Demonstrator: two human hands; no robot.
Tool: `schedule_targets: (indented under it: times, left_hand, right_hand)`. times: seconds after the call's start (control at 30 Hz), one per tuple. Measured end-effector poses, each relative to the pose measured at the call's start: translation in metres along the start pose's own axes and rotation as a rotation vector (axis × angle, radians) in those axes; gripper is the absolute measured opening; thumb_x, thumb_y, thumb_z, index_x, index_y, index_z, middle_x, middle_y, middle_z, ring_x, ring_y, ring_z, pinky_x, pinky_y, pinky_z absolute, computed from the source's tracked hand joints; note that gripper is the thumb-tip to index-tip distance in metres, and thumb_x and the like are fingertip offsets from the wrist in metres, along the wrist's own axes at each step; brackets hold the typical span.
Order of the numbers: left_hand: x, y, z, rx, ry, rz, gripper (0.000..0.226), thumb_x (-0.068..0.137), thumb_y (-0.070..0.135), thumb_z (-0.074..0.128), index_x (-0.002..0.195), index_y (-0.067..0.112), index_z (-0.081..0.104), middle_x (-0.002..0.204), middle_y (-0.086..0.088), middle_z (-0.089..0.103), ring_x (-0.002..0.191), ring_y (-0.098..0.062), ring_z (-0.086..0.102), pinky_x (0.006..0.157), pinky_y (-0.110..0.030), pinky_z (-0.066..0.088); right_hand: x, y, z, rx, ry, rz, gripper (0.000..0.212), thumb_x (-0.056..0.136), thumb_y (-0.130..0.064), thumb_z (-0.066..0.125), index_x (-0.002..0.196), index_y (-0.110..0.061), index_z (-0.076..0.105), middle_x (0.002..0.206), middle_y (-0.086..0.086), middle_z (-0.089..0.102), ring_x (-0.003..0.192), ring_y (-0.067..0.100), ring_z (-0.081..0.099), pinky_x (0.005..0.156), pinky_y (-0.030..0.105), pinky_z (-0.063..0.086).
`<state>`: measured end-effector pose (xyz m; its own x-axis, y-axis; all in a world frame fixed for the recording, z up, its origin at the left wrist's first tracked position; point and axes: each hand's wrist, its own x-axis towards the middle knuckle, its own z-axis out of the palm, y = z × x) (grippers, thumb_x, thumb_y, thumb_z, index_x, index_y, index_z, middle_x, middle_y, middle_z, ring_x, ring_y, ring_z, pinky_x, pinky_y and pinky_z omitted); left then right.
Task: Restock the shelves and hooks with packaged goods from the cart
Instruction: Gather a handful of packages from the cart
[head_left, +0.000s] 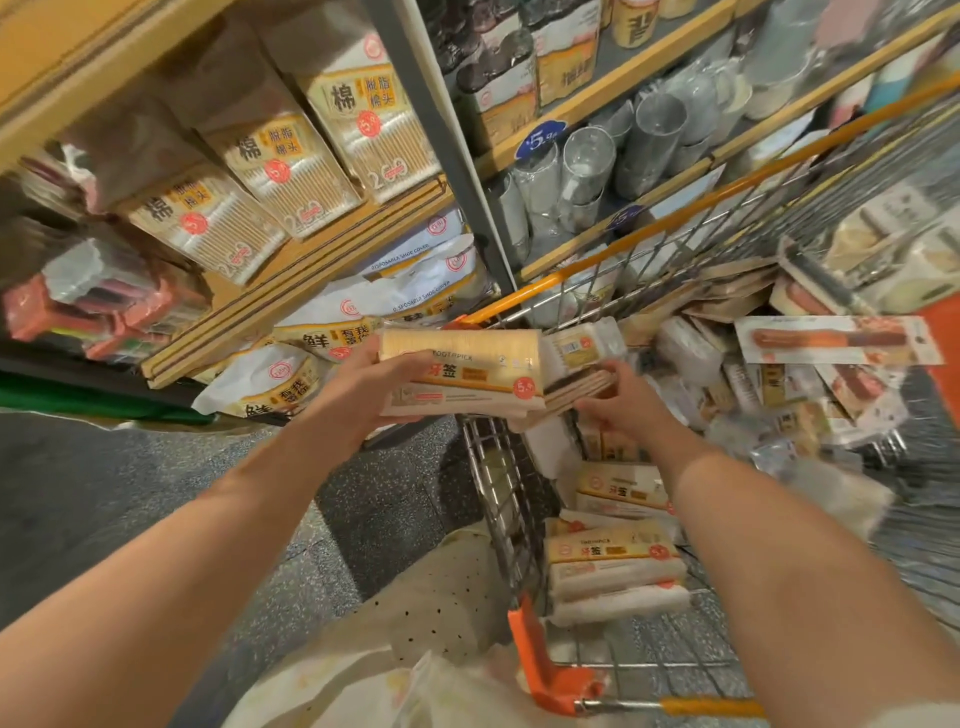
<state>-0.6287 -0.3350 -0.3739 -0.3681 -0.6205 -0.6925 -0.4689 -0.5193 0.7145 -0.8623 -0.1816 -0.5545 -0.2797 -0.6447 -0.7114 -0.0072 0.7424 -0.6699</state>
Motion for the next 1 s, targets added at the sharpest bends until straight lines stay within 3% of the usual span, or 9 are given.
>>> schedule_targets:
  times: [0.1, 0.2, 0.43, 0.53, 0.63, 0.7, 0.8, 0.93, 1.0]
  left_hand:
    - [0.0, -0.002, -0.002, -0.032, -0.018, 0.004, 0.035, 0.074, 0.026, 0.066, 0.107, 0.021, 0.054, 0.087, 0.002, 0.074, 0.084, -0.019, 0.071, 0.065, -0.029, 0.057]
    - [0.0, -0.001, -0.002, -0.044, -0.04, 0.023, 0.036, 0.071, 0.026, 0.065, 0.104, 0.02, 0.052, 0.087, 0.0, 0.074, 0.082, -0.018, 0.071, 0.062, -0.027, 0.056]
    - [0.0, 0.001, -0.003, -0.062, -0.114, 0.062, 0.036, 0.076, 0.026, 0.07, 0.104, 0.013, 0.052, 0.082, 0.002, 0.075, 0.077, -0.014, 0.072, 0.058, -0.021, 0.055]
    - [0.001, -0.002, -0.006, -0.087, -0.137, 0.046, 0.048, 0.068, 0.029, 0.077, 0.108, 0.014, 0.054, 0.084, 0.002, 0.075, 0.079, -0.015, 0.072, 0.058, -0.022, 0.056]
    - [0.003, -0.003, -0.01, -0.095, -0.148, 0.041, 0.067, 0.053, 0.039, 0.086, 0.11, 0.018, 0.059, 0.089, 0.001, 0.075, 0.082, -0.017, 0.073, 0.058, -0.025, 0.057]
    - [0.004, -0.003, -0.01, -0.085, -0.149, 0.035, 0.058, 0.061, 0.04, 0.081, 0.11, 0.018, 0.062, 0.093, -0.001, 0.074, 0.089, -0.022, 0.071, 0.063, -0.029, 0.057]
    - [0.003, 0.002, -0.008, -0.081, -0.133, 0.013, 0.022, 0.086, 0.027, 0.068, 0.106, 0.019, 0.061, 0.101, -0.006, 0.073, 0.102, -0.031, 0.067, 0.078, -0.04, 0.053]
    - [0.002, 0.022, -0.013, -0.013, -0.27, 0.031, 0.058, 0.076, 0.044, 0.078, 0.125, 0.018, 0.06, 0.118, -0.015, 0.069, 0.109, -0.038, 0.065, 0.087, -0.053, 0.054]
    - [-0.001, 0.032, -0.011, 0.021, -0.31, 0.068, 0.05, 0.079, 0.049, 0.073, 0.123, 0.027, 0.061, 0.121, -0.01, 0.068, 0.112, -0.032, 0.064, 0.09, -0.053, 0.053]
  right_hand:
    - [-0.001, 0.002, -0.004, -0.282, 0.046, -0.121, 0.039, 0.082, -0.021, 0.077, 0.108, -0.029, 0.049, 0.085, -0.018, 0.056, 0.076, -0.002, 0.056, 0.068, 0.023, 0.043]
    - [-0.003, 0.004, -0.009, -0.6, 0.064, -0.24, 0.032, 0.079, -0.034, 0.078, 0.093, -0.029, 0.05, 0.087, -0.011, 0.047, 0.081, 0.013, 0.052, 0.069, 0.028, 0.037]
    - [-0.013, -0.004, -0.011, -0.761, -0.011, -0.38, 0.022, 0.091, -0.039, 0.063, 0.086, -0.026, 0.046, 0.077, -0.012, 0.048, 0.075, 0.015, 0.055, 0.054, 0.022, 0.03]
    - [-0.034, -0.006, -0.02, -0.637, 0.018, -0.234, 0.023, 0.093, -0.041, 0.06, 0.085, -0.029, 0.043, 0.075, -0.015, 0.047, 0.068, 0.008, 0.047, 0.055, 0.023, 0.03]
    - [-0.063, 0.002, -0.035, -0.431, 0.131, -0.03, 0.025, 0.094, -0.042, 0.059, 0.092, -0.018, 0.054, 0.084, -0.004, 0.056, 0.077, 0.017, 0.054, 0.062, 0.03, 0.036]
    - [-0.085, 0.006, -0.047, -0.321, 0.183, 0.061, 0.022, 0.095, -0.038, 0.06, 0.093, -0.017, 0.056, 0.084, -0.003, 0.058, 0.079, 0.017, 0.055, 0.06, 0.029, 0.037]
    - [-0.125, -0.008, -0.068, -0.056, 0.266, 0.038, 0.013, 0.096, -0.026, 0.061, 0.086, -0.018, 0.064, 0.077, -0.002, 0.064, 0.069, 0.012, 0.061, 0.059, 0.026, 0.042]
    - [-0.179, -0.068, -0.091, 0.056, 0.431, -0.051, 0.02, 0.099, -0.023, 0.055, 0.082, -0.021, 0.065, 0.078, -0.008, 0.062, 0.075, 0.01, 0.059, 0.079, 0.033, 0.045]
    - [-0.198, -0.109, -0.095, 0.135, 0.469, -0.135, 0.028, 0.101, -0.021, 0.051, 0.076, -0.019, 0.064, 0.073, -0.011, 0.057, 0.069, 0.005, 0.054, 0.069, 0.023, 0.043]
